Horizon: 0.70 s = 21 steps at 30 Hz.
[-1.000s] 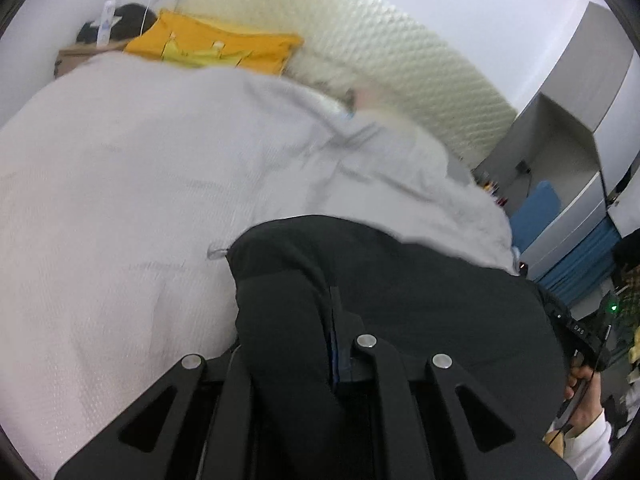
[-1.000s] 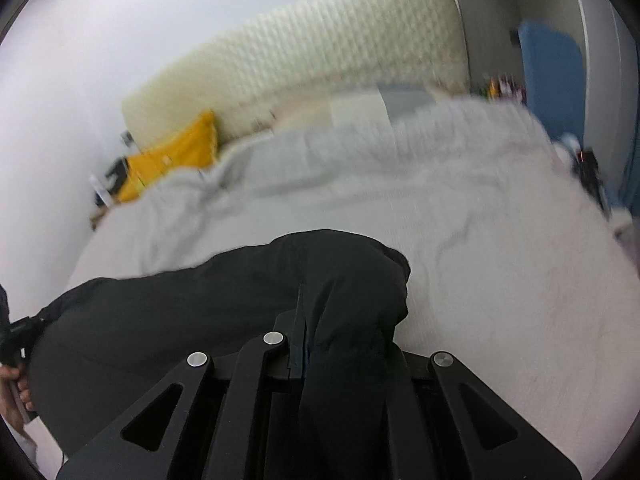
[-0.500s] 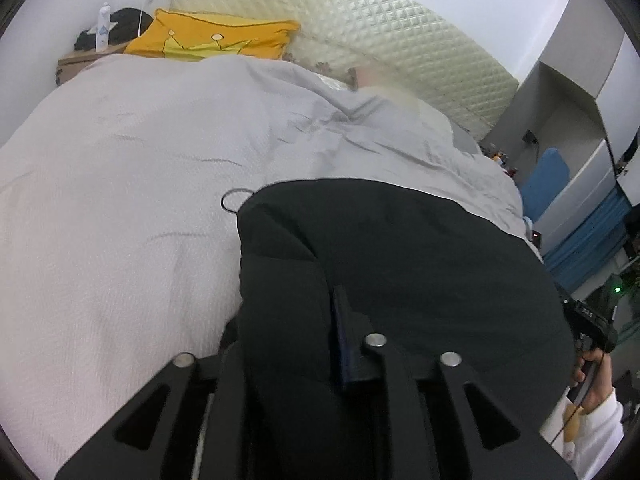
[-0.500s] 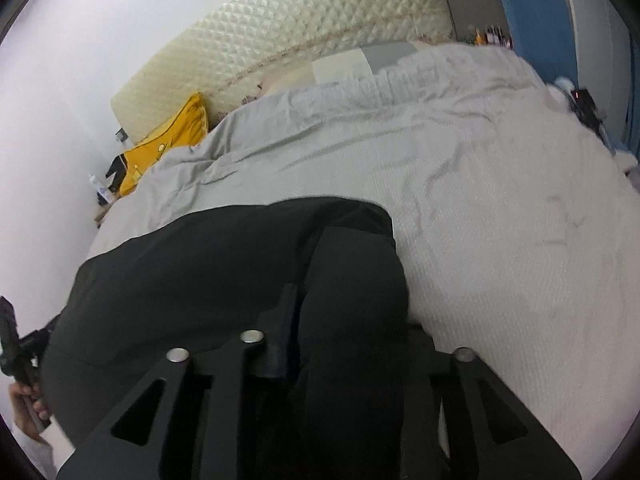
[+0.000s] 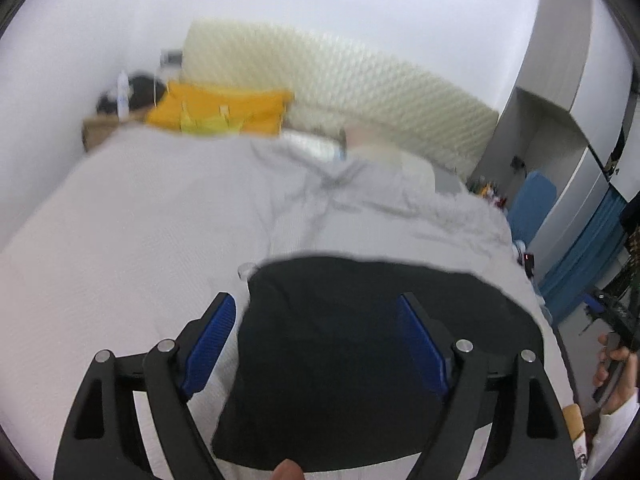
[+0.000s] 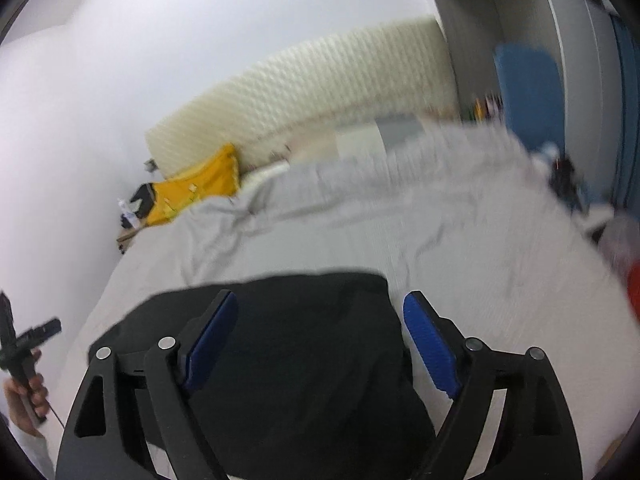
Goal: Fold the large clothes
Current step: 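Open both grippers and withdraw them from the folded jacket bundle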
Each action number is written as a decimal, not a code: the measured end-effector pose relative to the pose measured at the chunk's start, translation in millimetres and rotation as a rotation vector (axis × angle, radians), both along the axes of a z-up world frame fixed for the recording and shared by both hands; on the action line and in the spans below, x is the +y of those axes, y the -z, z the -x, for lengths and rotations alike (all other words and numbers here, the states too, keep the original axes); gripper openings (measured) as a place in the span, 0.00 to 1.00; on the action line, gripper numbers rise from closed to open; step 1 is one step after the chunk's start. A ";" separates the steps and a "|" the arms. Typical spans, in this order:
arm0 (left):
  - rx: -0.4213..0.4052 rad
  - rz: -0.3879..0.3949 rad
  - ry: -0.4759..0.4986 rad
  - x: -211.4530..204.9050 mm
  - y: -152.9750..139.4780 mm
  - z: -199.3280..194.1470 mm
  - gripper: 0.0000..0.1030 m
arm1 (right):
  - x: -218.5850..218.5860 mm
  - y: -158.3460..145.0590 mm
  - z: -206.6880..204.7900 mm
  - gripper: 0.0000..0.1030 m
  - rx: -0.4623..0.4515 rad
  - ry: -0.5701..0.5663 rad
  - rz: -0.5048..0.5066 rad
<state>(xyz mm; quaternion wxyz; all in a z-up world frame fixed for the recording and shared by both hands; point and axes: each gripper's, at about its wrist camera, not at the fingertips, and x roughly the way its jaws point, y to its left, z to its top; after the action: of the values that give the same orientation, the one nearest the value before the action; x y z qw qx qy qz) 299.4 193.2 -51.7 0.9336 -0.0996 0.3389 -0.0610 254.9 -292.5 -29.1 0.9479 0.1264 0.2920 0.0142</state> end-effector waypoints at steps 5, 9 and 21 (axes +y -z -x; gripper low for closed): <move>-0.143 -0.093 -0.029 -26.8 -82.9 53.0 0.80 | 33.2 -74.7 48.9 0.93 -0.148 -0.034 0.069; -0.245 -0.092 -0.033 -46.9 -134.5 101.9 0.80 | 55.0 -117.1 91.9 1.00 -0.253 -0.063 0.084; -0.340 -0.088 -0.008 -88.2 -151.1 215.2 0.80 | 116.8 -138.5 201.8 1.00 -0.429 -0.127 0.087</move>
<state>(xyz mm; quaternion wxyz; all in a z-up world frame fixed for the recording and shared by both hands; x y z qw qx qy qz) 84.2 105.0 99.4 0.9811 -0.0483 0.1783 -0.0582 53.1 -175.8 109.3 0.9901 0.0608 0.0913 0.0879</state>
